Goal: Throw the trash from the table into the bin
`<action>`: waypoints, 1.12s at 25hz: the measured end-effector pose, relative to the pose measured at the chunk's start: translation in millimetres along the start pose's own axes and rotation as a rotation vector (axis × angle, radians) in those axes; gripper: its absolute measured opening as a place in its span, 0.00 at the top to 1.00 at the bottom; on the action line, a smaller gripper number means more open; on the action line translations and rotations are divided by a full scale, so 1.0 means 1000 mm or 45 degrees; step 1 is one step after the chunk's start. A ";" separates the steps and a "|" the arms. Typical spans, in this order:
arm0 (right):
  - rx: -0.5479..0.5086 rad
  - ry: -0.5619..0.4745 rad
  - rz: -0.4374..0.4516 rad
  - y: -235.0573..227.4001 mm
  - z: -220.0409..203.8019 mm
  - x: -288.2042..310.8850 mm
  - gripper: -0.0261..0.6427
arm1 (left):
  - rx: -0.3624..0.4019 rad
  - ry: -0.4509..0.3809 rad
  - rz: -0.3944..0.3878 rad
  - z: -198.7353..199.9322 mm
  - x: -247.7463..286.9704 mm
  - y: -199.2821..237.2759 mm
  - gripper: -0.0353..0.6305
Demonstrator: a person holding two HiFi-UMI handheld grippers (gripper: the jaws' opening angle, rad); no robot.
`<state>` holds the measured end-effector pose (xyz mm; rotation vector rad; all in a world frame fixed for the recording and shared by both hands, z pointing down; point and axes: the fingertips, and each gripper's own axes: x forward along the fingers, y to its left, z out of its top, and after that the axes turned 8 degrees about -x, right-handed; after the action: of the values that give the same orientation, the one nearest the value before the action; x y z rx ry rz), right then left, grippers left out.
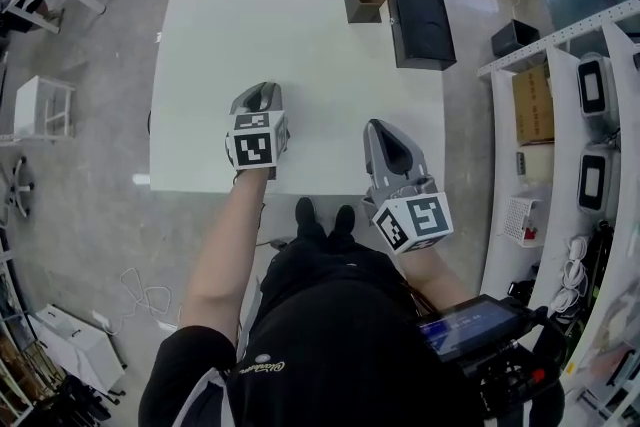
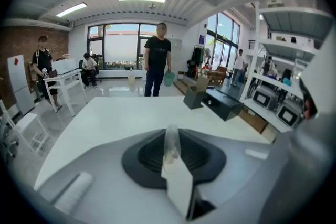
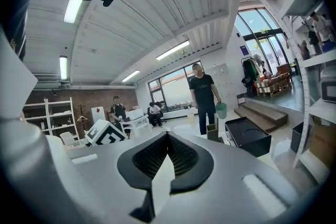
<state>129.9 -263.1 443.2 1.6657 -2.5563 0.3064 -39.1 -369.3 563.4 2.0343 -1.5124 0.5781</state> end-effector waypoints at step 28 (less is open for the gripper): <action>-0.095 -0.219 0.112 0.029 0.072 -0.057 0.96 | -0.050 -0.606 -0.139 0.062 -0.229 -0.095 0.87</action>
<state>129.3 -215.7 359.9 1.6231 -2.7314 0.0744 -10.2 -220.7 357.8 2.3135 -1.6351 0.0139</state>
